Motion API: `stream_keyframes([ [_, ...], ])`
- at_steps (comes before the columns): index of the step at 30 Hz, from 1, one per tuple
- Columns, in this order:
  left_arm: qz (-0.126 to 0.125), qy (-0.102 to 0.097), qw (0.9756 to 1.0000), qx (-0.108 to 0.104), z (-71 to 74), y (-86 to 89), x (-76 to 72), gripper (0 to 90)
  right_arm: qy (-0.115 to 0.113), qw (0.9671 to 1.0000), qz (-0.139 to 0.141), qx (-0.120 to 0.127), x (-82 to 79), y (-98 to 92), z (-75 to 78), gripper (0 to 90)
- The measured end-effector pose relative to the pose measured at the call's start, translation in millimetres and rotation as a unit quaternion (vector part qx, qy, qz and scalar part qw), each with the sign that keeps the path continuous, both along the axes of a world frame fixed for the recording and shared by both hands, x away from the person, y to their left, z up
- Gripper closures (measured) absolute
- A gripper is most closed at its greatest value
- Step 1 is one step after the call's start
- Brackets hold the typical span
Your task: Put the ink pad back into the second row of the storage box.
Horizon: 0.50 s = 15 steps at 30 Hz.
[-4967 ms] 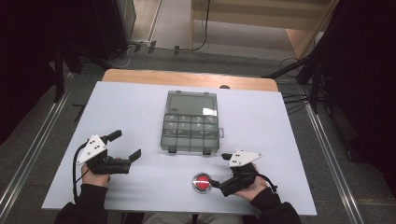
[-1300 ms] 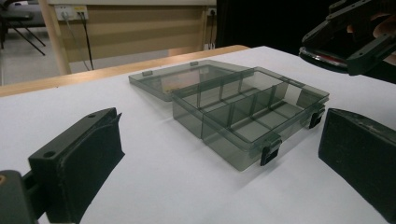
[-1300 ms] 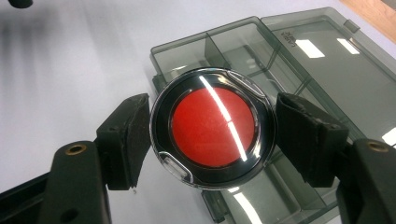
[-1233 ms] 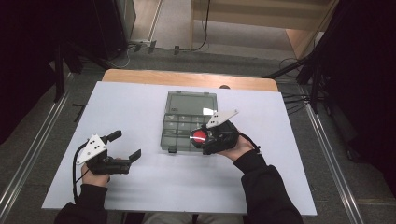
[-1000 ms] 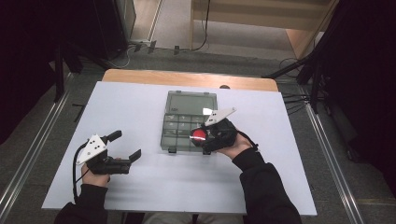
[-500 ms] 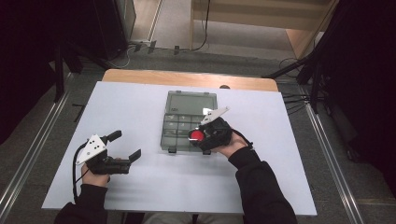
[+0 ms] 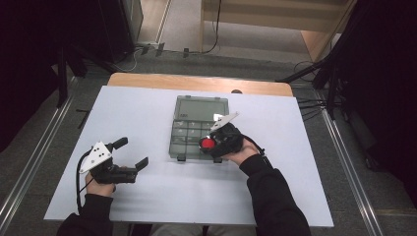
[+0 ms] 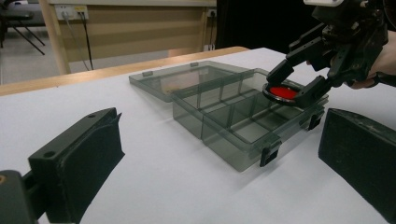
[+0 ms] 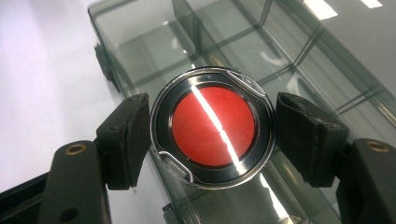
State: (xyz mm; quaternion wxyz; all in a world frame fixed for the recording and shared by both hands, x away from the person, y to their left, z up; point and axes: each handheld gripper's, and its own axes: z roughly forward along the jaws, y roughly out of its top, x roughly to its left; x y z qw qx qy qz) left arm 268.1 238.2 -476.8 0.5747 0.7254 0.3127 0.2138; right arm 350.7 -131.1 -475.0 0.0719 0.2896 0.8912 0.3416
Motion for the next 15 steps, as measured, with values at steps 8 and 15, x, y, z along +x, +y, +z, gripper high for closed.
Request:
stream_keyframes([
  [8, -0.001, -0.001, 1.0000, 0.000, 0.0, -0.1, -0.1, 0.0, -0.013, 0.9994, -0.028, 0.013, -3.7, -7.7, 6.1, 8.3],
  [15, -0.001, 0.000, 1.0000, 0.000, 0.0, -0.4, -0.2, 0.0, -0.025, 0.9979, -0.050, 0.031, -9.3, -21.0, 11.1, 0.0],
])
